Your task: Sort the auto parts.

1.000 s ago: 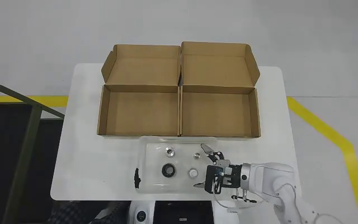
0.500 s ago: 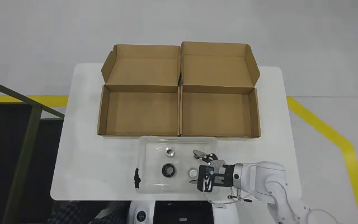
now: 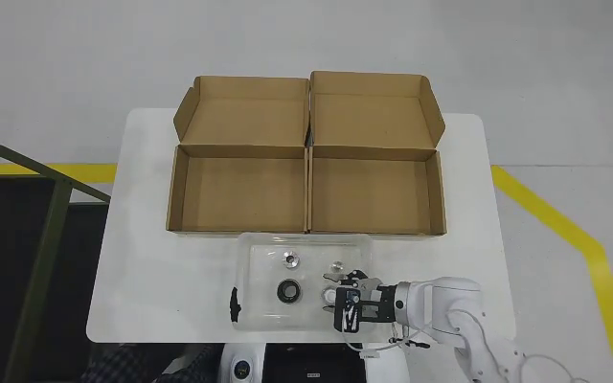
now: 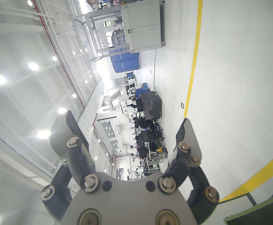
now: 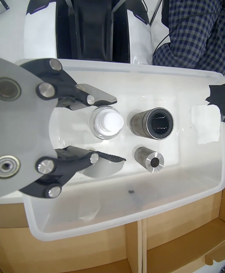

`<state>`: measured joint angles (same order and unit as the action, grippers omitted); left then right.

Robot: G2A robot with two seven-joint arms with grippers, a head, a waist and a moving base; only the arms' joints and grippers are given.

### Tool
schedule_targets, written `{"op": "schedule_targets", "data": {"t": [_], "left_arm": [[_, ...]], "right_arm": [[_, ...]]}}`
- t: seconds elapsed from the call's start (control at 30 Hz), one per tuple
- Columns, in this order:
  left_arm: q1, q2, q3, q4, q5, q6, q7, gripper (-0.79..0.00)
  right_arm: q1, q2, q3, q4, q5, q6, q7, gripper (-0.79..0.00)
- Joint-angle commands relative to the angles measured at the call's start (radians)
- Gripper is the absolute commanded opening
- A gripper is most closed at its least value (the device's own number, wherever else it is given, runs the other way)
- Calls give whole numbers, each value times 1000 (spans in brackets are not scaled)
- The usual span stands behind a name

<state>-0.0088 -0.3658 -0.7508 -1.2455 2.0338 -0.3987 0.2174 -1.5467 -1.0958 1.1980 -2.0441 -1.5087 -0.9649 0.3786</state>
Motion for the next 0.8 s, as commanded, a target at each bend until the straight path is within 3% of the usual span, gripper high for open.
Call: {"op": "schedule_targets", "data": {"t": [0.0,0.2,0.33,0.77], "left_arm": [[0,0,0,0,0,0,0,0],[0,0,0,0,0,0,0,0],[0,0,0,0,0,0,0,0],[0,0,0,0,0,0,0,0]], "right_arm": [[3,1,-5,4,0,-2,0,-428],[14,6,-18,17,3,-9,-1,-526],[22,9,-26,18,6,-12,-1,-782],[11,26,14,-56,35,-21,-80,-785]]}}
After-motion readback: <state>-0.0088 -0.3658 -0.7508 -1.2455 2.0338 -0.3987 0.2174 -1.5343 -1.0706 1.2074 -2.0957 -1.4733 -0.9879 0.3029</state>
